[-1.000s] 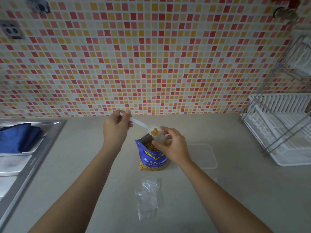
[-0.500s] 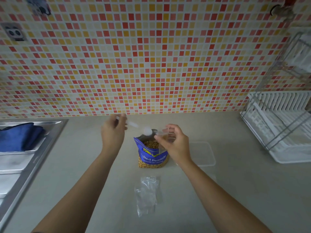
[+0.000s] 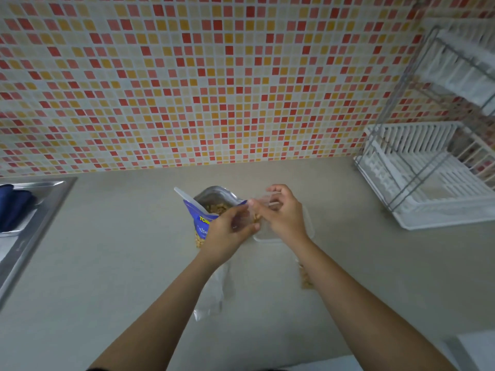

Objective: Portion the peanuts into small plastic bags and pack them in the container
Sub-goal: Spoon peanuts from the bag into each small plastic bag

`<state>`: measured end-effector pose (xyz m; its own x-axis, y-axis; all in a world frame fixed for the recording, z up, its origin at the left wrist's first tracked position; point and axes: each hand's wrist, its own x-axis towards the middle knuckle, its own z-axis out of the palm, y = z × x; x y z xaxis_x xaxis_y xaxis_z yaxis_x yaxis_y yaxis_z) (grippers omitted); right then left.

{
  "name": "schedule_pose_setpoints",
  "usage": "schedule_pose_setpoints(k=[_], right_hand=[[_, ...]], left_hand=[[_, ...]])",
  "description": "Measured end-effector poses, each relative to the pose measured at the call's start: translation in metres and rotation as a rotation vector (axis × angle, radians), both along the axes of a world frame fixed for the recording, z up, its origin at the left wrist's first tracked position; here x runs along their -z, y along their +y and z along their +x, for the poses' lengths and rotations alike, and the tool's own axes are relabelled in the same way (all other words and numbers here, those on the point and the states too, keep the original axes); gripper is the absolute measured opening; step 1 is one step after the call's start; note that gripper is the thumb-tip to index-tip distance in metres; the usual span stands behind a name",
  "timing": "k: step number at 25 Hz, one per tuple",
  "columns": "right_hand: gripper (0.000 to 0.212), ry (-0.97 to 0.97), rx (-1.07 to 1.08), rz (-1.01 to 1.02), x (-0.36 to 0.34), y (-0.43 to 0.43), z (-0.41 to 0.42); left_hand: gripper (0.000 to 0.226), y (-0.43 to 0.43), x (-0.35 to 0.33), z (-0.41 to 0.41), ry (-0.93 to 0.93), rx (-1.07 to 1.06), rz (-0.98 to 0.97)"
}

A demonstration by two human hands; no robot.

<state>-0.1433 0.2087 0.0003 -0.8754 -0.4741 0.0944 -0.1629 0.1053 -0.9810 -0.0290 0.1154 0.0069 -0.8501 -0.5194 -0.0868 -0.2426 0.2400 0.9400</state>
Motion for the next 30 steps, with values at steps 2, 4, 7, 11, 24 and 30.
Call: schedule_pose_setpoints(k=[2,4,7,11,24,30], right_hand=[[0.036,-0.089,-0.046,0.026,0.007,0.013,-0.005],[0.021,-0.189,-0.117,0.028,0.014,0.03,-0.012],[0.01,-0.273,-0.151,0.038,0.034,0.061,-0.015],[0.012,-0.114,0.02,0.213,0.081,0.108,-0.008],[0.035,0.361,-0.142,0.668,0.141,0.155,0.01],[0.031,0.458,-0.268,0.555,0.127,0.102,0.039]], left_hand=[[0.026,0.009,0.017,-0.01,0.057,-0.062,0.181],[0.011,0.019,0.03,-0.013,0.094,-0.082,0.32],[0.009,0.039,0.052,-0.011,0.014,-0.09,0.377],[0.009,0.072,0.103,-0.009,-0.198,-0.083,0.28],[0.034,0.103,0.135,-0.013,-0.328,-0.065,-0.274],[0.029,0.048,0.119,0.032,-0.283,-0.255,-0.376]])
